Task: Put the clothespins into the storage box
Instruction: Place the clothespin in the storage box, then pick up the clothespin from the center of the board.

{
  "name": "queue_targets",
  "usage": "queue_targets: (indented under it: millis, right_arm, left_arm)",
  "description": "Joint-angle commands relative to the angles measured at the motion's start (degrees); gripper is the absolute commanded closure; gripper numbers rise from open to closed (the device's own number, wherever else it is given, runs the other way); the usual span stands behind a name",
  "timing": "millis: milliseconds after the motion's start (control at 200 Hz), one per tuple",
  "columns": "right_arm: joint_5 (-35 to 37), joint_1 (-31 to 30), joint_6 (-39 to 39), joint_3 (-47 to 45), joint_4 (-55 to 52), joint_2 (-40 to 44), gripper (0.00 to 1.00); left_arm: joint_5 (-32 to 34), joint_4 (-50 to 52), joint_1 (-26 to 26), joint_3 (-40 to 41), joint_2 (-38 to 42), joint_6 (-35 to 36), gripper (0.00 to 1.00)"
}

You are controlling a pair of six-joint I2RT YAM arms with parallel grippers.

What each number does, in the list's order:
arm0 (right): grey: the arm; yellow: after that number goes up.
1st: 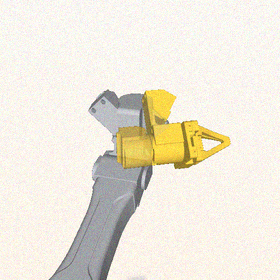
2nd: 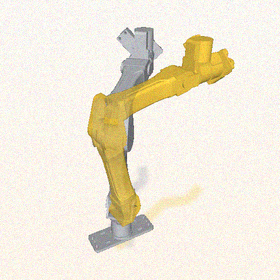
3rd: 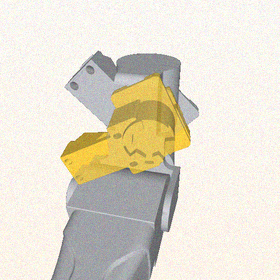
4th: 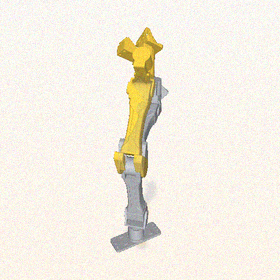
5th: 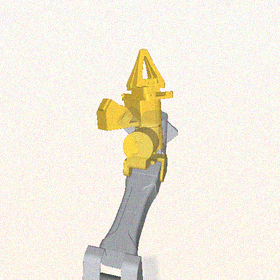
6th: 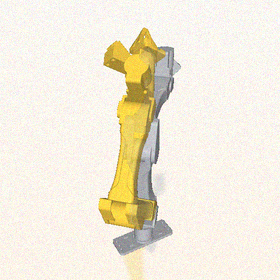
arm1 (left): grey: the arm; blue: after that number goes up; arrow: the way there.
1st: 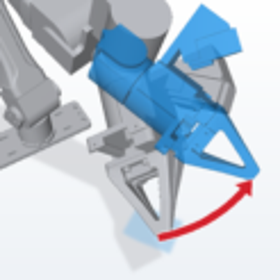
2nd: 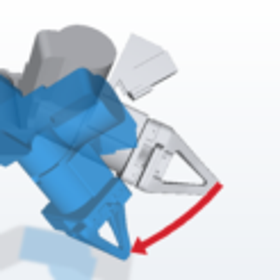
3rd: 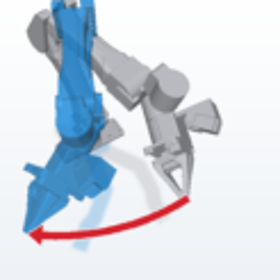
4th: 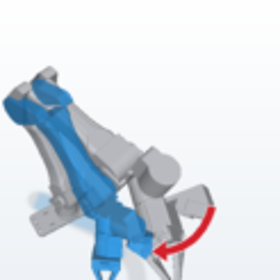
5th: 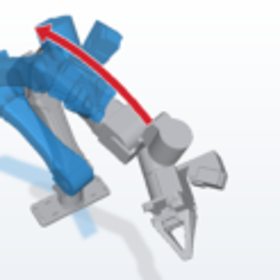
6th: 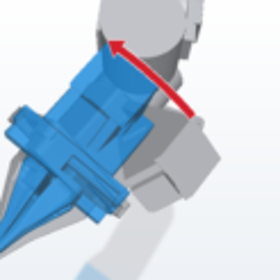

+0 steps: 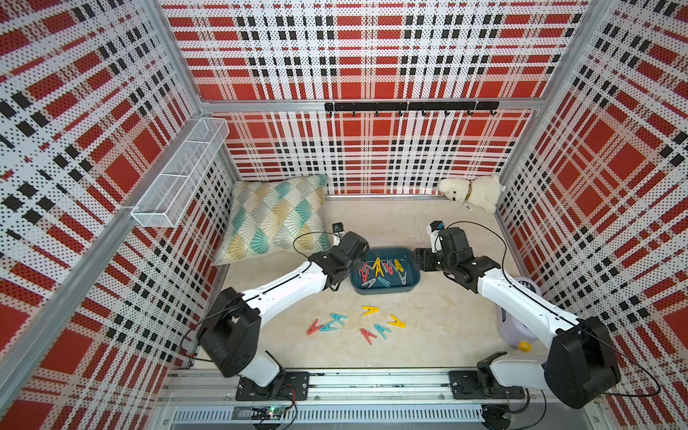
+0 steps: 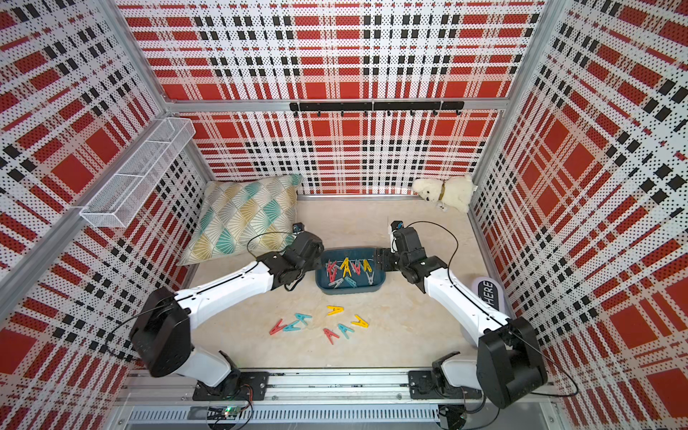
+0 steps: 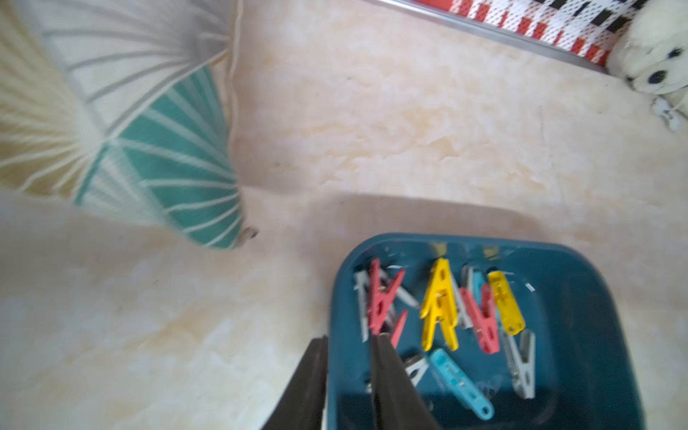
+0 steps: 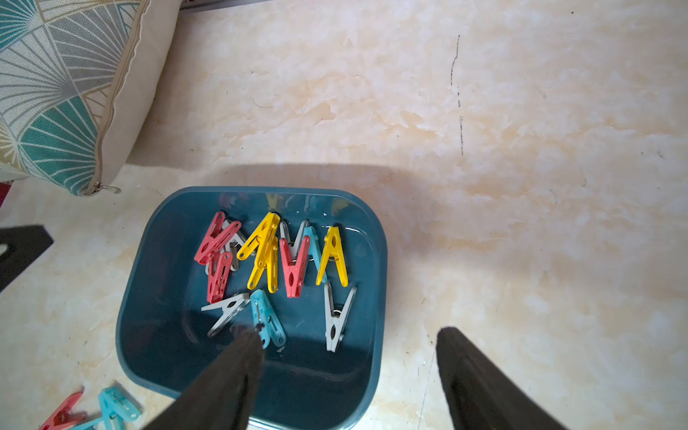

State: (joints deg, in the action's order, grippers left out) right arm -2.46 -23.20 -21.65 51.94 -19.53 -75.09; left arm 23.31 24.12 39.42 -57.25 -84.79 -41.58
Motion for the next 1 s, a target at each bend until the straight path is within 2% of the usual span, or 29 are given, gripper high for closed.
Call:
queue_targets:
  millis: [0,150,421,721,992]
  right_arm:
    - [0.1,-0.4,0.7,-0.3,0.7,0.2,0.19]
    - [-0.5,-0.4,0.9,-0.2,1.5,-0.5,0.19]
    - [-1.5,-0.5,0.6,-0.4,2.7,-1.9,0.19]
    - [-1.8,-0.5,0.5,-1.1,3.0,-1.2,0.19]
    - [-2.6,-0.6,0.5,-1.3,3.5,-1.2,0.19]
  left_arm:
    - [0.9,2.1,-1.6,7.8,5.5,-3.6,0.73]
    - [-1.9,1.9,-1.3,16.5,10.4,-6.9,0.73]
    - [0.5,1.4,3.2,24.5,12.4,-15.2,0.72]
    - [2.4,9.2,9.0,27.1,12.1,-22.1,0.71]
    - [3.4,14.6,9.4,25.0,13.8,-22.1,0.69]
